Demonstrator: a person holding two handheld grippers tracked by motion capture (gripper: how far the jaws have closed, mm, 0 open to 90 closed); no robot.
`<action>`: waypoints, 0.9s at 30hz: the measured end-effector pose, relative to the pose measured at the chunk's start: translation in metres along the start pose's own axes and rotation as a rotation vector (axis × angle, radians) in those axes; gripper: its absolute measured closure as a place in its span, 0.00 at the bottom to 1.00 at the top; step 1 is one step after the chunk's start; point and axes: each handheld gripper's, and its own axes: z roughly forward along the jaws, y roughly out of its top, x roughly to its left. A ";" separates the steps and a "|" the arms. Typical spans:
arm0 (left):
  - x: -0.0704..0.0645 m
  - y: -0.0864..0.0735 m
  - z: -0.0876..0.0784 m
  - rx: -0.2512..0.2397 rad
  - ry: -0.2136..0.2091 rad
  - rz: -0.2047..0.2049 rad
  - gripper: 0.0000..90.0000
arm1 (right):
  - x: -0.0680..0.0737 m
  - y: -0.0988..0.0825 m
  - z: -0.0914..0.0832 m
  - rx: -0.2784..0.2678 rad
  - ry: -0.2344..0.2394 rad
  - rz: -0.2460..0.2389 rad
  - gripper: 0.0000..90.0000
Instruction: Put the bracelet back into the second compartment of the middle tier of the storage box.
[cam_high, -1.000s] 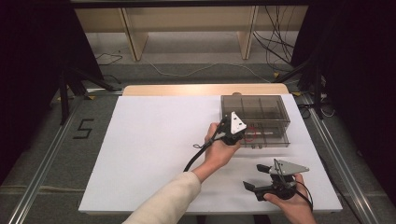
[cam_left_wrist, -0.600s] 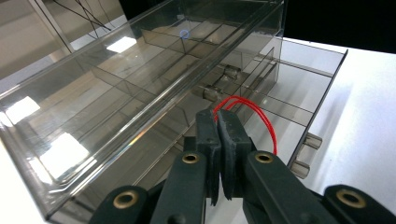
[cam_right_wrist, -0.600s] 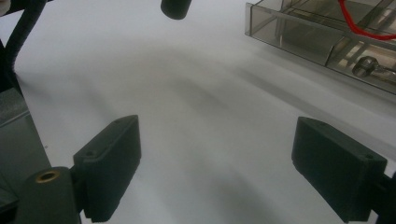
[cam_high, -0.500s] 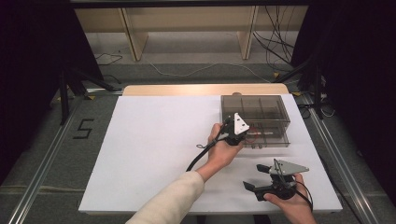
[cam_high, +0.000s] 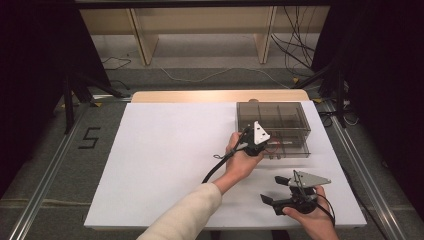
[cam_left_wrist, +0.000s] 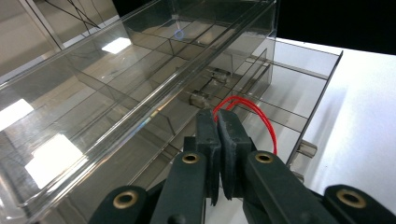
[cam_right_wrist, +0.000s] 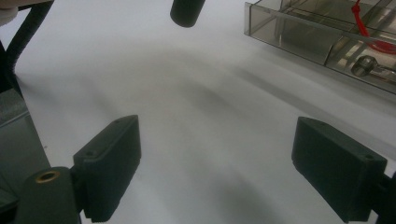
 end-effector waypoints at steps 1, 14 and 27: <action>0.000 0.000 0.000 0.005 -0.001 0.004 0.97 | 0.000 0.000 0.000 0.000 0.001 0.001 0.18; -0.003 0.000 0.004 0.012 -0.012 0.015 0.97 | 0.000 0.000 0.000 -0.005 0.003 -0.003 0.18; -0.004 -0.001 0.006 0.022 -0.030 0.021 0.92 | 0.000 0.000 0.000 0.001 0.002 -0.002 0.18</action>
